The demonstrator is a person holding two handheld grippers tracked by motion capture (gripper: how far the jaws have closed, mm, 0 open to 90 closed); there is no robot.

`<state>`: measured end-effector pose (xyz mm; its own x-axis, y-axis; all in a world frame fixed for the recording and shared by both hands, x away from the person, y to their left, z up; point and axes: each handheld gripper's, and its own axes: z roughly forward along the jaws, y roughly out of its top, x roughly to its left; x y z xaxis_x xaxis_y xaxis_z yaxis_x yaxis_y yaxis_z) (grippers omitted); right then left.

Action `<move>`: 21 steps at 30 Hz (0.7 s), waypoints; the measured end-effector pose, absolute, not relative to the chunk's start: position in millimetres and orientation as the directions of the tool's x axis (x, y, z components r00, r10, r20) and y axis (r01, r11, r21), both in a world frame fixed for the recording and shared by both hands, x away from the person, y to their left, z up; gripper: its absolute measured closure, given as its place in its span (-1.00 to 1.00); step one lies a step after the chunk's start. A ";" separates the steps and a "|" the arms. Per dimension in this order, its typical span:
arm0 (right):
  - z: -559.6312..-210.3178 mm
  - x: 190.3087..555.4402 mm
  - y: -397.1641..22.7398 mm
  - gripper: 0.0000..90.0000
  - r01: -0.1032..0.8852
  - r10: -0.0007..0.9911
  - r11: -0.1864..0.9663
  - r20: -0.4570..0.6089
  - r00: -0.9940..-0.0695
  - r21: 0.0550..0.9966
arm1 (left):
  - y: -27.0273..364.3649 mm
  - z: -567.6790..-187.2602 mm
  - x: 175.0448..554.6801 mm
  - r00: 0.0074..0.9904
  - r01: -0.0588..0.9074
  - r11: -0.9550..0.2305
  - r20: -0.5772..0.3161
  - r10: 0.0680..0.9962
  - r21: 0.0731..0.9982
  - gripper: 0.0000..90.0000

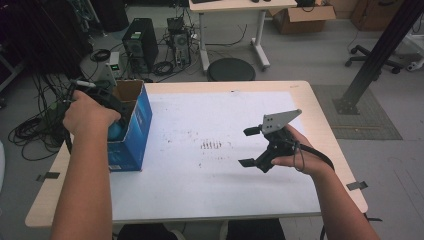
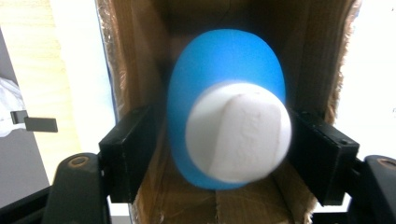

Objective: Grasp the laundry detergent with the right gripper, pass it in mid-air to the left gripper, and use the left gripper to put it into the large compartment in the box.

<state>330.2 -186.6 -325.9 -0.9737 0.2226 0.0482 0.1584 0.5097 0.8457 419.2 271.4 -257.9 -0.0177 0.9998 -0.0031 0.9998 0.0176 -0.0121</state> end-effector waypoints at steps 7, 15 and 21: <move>-322.3 328.9 -187.3 -0.98 0.152 0.220 0.509 0.043 -0.974 0.847 | 267.6 -246.3 416.6 -0.010 1.000 0.010 -0.006 1.000 0.004 -0.53; -317.6 326.4 -188.7 -0.98 0.143 0.217 0.508 0.035 -0.976 0.849 | 261.2 -234.3 414.5 0.006 1.000 -0.006 0.008 1.000 0.011 -0.62; -312.0 325.2 -191.6 -0.98 0.134 0.216 0.510 0.025 -0.976 0.850 | 255.2 -220.3 411.8 0.026 0.999 -0.027 0.018 0.999 0.017 -0.69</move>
<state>325.2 -191.6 -312.0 -0.9762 0.2156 0.0247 0.1341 0.5097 0.8498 411.8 255.2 -220.3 0.0265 0.9995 0.0177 0.9995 -0.0268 0.0174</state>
